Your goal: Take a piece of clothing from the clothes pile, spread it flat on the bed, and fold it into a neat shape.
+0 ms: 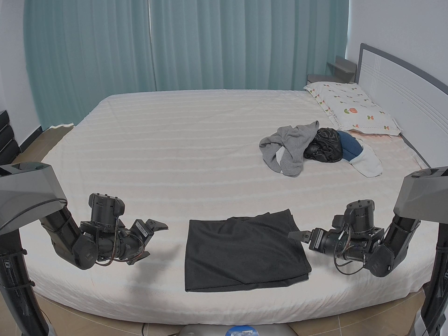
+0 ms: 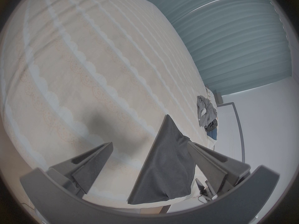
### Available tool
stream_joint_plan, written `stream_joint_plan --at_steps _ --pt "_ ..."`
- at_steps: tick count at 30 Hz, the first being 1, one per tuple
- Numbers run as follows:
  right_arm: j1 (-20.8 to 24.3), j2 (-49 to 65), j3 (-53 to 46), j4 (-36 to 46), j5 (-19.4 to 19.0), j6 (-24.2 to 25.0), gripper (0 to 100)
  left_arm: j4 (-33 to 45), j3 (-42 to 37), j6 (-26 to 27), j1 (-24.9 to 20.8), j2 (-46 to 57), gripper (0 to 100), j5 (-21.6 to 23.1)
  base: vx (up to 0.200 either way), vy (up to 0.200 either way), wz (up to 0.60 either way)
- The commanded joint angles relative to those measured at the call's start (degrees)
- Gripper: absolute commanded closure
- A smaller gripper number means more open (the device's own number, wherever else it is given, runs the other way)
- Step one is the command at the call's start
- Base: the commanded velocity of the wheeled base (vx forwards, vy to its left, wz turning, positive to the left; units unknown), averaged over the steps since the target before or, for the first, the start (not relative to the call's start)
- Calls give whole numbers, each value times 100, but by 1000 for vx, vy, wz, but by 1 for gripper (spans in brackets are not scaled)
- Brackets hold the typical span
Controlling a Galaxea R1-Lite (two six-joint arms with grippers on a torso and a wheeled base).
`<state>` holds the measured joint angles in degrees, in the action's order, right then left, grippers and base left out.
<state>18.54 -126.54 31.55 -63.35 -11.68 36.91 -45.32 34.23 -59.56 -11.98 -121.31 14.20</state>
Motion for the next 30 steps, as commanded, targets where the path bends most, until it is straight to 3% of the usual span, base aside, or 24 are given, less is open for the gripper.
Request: stream_joint_plan --at_steps 1,9,25,26,30 --pt "-132 -706 1240 508 8 123 0 -3 5 -3 -6 -7 0 -5 0 0 0" --pt "-211 -1145 2567 1097 43 123 0 -20 -22 -3 -6 -7 0 -5 0 0 0" --pt "-61 -1655 3507 1238 78 44 0 -47 -39 6 -6 -7 0 4 0 0 0" --pt "-61 -1655 3507 1238 78 44 100 -47 -39 6 -6 -7 0 4 0 0 0" --pt "-70 -1707 3551 1238 87 -9 100 -55 -39 6 -6 -7 0 4 0 0 0"
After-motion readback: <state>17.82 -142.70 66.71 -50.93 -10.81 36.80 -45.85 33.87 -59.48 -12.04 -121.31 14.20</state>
